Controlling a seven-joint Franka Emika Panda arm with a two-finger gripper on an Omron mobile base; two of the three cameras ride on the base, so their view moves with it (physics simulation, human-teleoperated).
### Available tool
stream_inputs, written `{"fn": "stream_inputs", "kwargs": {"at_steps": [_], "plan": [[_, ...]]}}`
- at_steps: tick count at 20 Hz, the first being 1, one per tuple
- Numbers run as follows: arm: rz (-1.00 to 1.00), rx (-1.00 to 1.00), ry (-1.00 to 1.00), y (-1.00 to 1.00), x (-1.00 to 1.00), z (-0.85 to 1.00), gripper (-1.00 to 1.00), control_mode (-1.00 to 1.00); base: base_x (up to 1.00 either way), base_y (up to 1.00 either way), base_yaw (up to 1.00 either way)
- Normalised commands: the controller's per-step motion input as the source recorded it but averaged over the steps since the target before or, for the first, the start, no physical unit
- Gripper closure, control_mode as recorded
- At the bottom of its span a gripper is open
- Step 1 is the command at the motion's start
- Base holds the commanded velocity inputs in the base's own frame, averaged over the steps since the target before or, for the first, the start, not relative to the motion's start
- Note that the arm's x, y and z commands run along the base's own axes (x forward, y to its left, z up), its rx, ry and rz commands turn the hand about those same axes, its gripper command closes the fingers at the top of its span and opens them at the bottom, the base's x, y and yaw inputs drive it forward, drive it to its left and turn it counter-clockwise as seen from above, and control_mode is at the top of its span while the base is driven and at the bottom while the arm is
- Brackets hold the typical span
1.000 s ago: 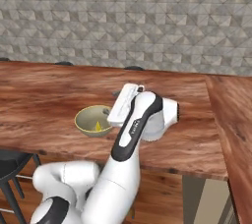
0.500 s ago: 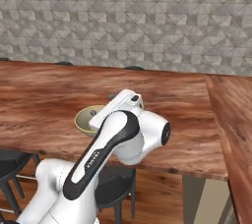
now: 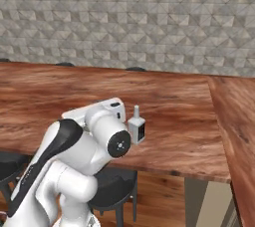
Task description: There is a bowl on the dining counter. Grab a lemon wedge from the fridge and place it in the bowl. Then get the liquor bottle and glass cup from the cabinet and place them next to the bowl.
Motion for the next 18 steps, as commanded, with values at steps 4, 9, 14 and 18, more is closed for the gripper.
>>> {"fn": "stream_inputs", "kwargs": {"at_steps": [4, 9, 14, 18], "plan": [[-0.25, 0.07, 0.28, 0.04, -0.18, 0.18, -1.0, -1.0, 0.0, 0.0, 0.0], [-0.14, 0.06, 0.18, 0.0, -0.37, 0.22, -1.0, -1.0, 0.0, 0.0, 0.0], [-0.13, 0.03, 0.18, 0.0, -0.3, 0.18, -1.0, -1.0, 0.0, 0.0, 0.0], [-0.03, 0.0, 0.14, 0.0, 0.01, -0.03, -1.0, -1.0, 0.0, 0.0, 0.0]]}}
